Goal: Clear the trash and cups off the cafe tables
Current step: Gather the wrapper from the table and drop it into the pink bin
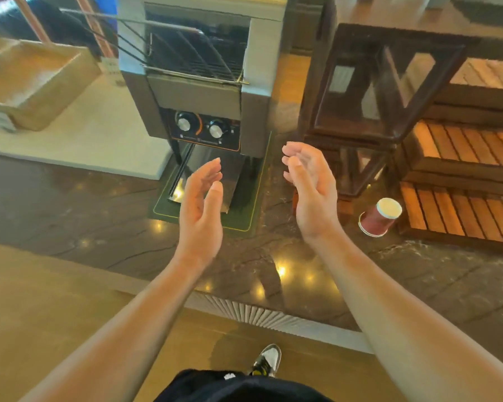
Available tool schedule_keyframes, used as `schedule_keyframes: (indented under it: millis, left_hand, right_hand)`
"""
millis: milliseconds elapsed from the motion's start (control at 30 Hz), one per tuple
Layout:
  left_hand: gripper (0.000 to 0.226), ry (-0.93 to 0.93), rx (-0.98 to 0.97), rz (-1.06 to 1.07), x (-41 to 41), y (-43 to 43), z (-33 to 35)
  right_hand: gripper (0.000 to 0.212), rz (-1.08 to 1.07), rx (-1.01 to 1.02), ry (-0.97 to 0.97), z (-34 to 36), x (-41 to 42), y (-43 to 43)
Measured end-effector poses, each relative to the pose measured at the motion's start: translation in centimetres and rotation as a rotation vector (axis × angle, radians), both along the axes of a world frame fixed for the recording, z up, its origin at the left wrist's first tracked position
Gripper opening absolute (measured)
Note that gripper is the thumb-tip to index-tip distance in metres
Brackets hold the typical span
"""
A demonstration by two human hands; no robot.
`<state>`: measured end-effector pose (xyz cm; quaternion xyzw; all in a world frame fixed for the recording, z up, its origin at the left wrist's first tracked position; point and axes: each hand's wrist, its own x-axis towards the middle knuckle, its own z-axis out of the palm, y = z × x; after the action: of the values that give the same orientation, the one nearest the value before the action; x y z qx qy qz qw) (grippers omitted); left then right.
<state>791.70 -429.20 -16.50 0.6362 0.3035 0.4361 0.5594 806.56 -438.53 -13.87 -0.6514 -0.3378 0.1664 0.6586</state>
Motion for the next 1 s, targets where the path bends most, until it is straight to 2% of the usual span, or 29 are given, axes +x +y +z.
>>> schedule_keyframes:
  millis: [200, 400, 700, 800, 1000]
  left_hand:
    - [0.039, -0.067, 0.032, 0.159, -10.7, 2.9, 1.5]
    - [0.034, -0.057, 0.077, 0.338, -26.9, 5.7, 2.7]
    - [0.035, -0.070, 0.128, 0.665, -48.9, 8.3, 4.6]
    - [0.046, 0.003, 0.145, 0.761, -53.7, 9.4, 4.4]
    - [0.044, 0.037, 0.140, 0.876, -60.0, 15.3, 3.7]
  right_hand:
    - [0.046, 0.179, 0.059, 0.016, 1.4, -9.3, 5.3]
    - [0.035, 0.382, 0.074, 0.073, 2.7, -24.4, 11.1]
    - [0.042, 0.654, 0.127, 0.108, 3.6, -45.7, 19.6]
    - [0.042, 0.723, 0.144, 0.151, 3.8, -50.3, 22.3]
    - [0.032, 0.818, 0.143, 0.173, 3.5, -57.4, 29.9]
